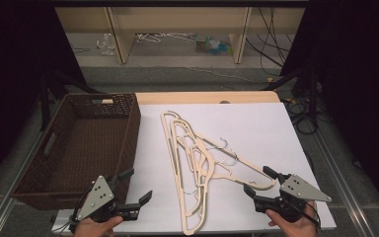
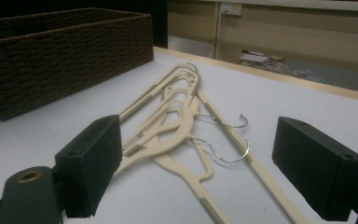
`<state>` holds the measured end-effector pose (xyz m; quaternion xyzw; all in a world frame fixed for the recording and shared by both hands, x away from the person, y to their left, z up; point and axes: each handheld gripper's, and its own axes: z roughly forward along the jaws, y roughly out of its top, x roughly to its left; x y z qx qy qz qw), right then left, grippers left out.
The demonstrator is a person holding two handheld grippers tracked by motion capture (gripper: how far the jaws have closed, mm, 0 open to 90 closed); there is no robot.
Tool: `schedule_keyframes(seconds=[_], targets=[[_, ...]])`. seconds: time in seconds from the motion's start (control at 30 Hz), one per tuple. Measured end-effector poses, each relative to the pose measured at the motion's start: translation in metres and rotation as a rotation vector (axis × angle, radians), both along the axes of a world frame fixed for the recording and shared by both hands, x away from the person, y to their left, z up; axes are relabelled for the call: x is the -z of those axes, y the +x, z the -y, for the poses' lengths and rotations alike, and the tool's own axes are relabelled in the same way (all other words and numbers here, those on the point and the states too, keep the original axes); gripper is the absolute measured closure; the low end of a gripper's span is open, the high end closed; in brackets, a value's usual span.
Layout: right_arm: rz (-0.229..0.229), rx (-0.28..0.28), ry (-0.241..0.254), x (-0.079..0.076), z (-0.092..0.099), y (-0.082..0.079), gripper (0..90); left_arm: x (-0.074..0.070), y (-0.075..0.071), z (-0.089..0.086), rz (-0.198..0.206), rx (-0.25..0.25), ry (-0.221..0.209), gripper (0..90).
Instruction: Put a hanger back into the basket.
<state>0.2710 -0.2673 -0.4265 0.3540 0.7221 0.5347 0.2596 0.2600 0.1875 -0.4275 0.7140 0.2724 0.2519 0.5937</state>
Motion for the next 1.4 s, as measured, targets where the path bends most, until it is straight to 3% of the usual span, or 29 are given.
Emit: schedule_keyframes(seconds=[0.13, 0.2, 0.23, 0.37, 0.5, 0.63, 0.67, 0.73, 0.87, 1.07, 1.2, 1.4], targets=[[-0.006, -0.012, 0.007, 0.001, -0.001, 0.000, 18.9, 0.000, 0.000, 0.001, -0.002, 0.001, 0.002, 16.0], [-0.039, -0.015, -0.005, 0.001, -0.003, -0.001, 19.8, 0.000, 0.000, 0.001, -0.004, 0.001, 0.006, 16.0], [-0.020, -0.013, -0.017, 0.002, -0.004, 0.000, 19.8, 0.001, -0.001, 0.001, -0.011, 0.000, -0.002, 16.0], [-0.064, -0.028, -0.026, 0.005, -0.009, 0.000, 20.6, 0.000, 0.000, 0.001, 0.005, 0.009, 0.009, 16.0], [-0.137, -0.048, -0.070, 0.008, -0.017, -0.001, 22.5, 0.001, 0.000, 0.002, 0.003, 0.011, 0.014, 16.0], [-0.169, -0.057, -0.095, 0.011, -0.027, 0.001, 23.0, 0.001, 0.001, 0.002, 0.003, 0.011, 0.019, 16.1], [-0.209, -0.091, -0.115, 0.016, -0.038, 0.002, 23.7, 0.001, 0.001, 0.002, 0.003, 0.012, 0.018, 16.0], [-0.241, -0.099, -0.155, 0.018, -0.046, 0.002, 24.5, 0.002, 0.001, 0.003, -0.001, 0.012, 0.018, 16.0], [-0.267, -0.118, -0.216, 0.024, -0.064, 0.005, 24.5, 0.003, 0.001, 0.004, 0.000, 0.020, 0.003, 16.0], [-0.320, -0.136, -0.289, 0.035, -0.092, 0.015, 24.2, 0.002, 0.000, 0.005, 0.003, 0.027, 0.027, 16.1], [-0.361, -0.129, -0.314, 0.042, -0.105, 0.023, 24.2, 0.002, -0.001, 0.005, -0.002, 0.030, 0.020, 16.1], [-0.386, -0.124, -0.330, 0.049, -0.117, 0.034, 24.4, 0.002, -0.001, 0.006, -0.002, 0.036, 0.024, 16.1]])
